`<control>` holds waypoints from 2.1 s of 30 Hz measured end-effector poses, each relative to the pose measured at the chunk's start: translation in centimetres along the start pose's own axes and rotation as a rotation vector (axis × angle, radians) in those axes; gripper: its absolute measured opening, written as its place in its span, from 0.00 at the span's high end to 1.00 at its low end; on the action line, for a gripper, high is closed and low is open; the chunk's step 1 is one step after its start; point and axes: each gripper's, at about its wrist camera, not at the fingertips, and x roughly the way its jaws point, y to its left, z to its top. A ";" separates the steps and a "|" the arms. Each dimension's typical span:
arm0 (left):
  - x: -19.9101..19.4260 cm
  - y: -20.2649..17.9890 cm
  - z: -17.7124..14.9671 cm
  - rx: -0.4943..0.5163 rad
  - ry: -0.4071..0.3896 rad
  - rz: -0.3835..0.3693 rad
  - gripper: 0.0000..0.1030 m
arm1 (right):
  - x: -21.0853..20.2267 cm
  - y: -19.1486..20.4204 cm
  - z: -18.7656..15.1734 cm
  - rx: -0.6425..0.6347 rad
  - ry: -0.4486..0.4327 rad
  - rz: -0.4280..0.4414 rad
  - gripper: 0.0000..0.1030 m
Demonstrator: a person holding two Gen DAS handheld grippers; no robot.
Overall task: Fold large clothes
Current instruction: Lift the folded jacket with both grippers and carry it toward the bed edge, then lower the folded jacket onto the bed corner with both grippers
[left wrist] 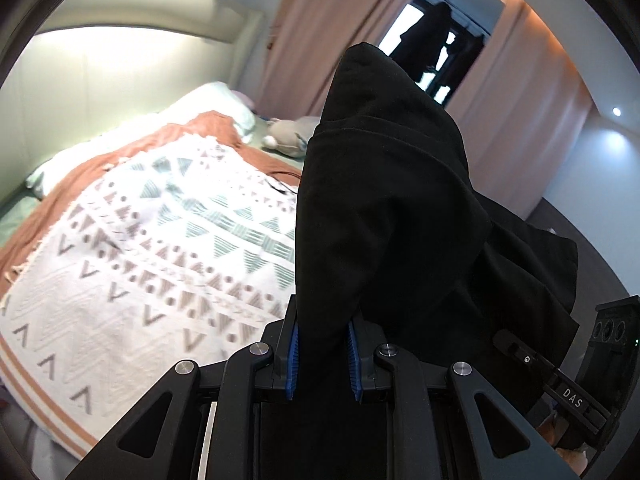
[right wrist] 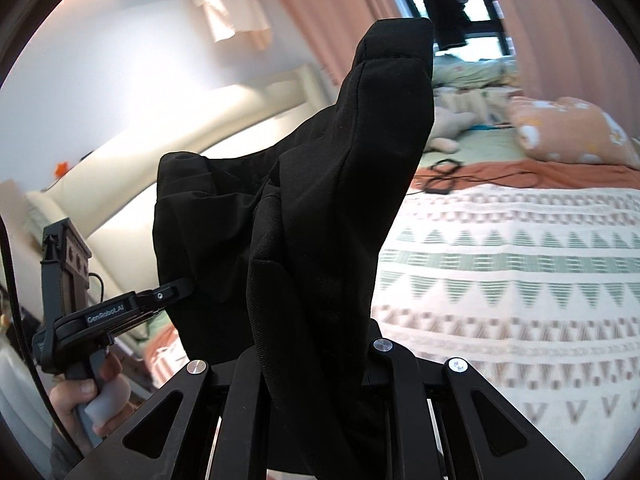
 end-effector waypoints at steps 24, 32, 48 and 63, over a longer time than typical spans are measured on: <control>-11.3 17.5 5.0 -0.113 -0.061 0.349 0.81 | 16.4 13.8 -1.5 -0.097 0.195 0.405 0.86; -11.9 19.7 6.0 -0.048 -0.008 0.500 0.81 | 19.6 13.0 -4.6 -0.005 0.315 0.587 0.86; 5.0 26.8 6.3 -0.071 0.168 0.565 0.81 | 34.9 0.8 -11.7 0.160 0.506 0.590 0.86; 2.8 30.0 3.4 -0.153 0.144 0.724 0.43 | 46.0 -13.4 -17.3 0.273 0.653 0.462 0.86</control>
